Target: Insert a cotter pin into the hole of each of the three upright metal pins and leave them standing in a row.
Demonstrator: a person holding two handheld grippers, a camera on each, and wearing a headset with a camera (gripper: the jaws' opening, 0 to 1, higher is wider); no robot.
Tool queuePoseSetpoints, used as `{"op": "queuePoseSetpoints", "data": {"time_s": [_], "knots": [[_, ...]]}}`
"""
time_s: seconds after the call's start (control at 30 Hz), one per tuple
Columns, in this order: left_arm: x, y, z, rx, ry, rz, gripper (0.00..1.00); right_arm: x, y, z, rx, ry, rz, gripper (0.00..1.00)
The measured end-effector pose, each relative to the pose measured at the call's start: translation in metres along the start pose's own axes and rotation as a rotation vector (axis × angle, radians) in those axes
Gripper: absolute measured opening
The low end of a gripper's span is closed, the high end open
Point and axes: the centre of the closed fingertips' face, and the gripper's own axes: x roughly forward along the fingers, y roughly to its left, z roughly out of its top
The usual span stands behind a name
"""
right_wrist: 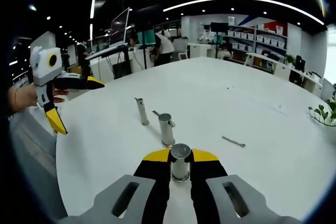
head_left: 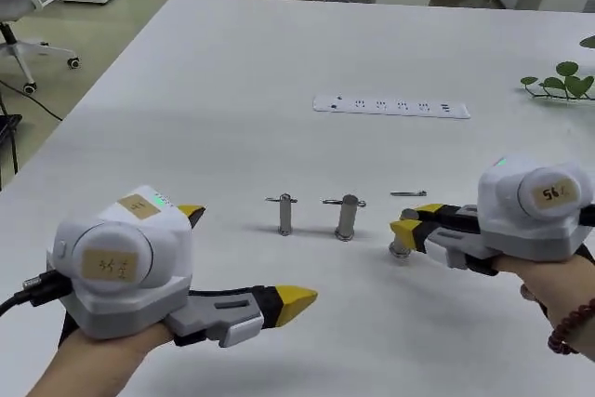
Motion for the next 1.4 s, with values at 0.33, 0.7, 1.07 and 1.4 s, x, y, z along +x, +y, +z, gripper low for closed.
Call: {"op": "queuePoseSetpoints", "data": {"time_s": [0.33,0.7,1.07,1.4], "knots": [[0.0,0.001,-0.001,-0.014,-0.005,-0.002,0.96,0.005,0.014,-0.007,0.011,-0.01,0.016,0.08],[0.001,0.0,-0.002,-0.005,0.002,-0.011,0.95,0.011,0.032,-0.01,-0.064,-0.009,0.089,0.08],[0.002,-0.003,-0.003,0.005,0.009,-0.021,0.95,0.015,0.04,-0.009,-0.082,-0.02,0.126,0.08],[0.003,-0.005,-0.006,0.006,0.022,-0.03,0.94,0.016,0.042,-0.008,-0.065,-0.039,0.149,0.09]]}}
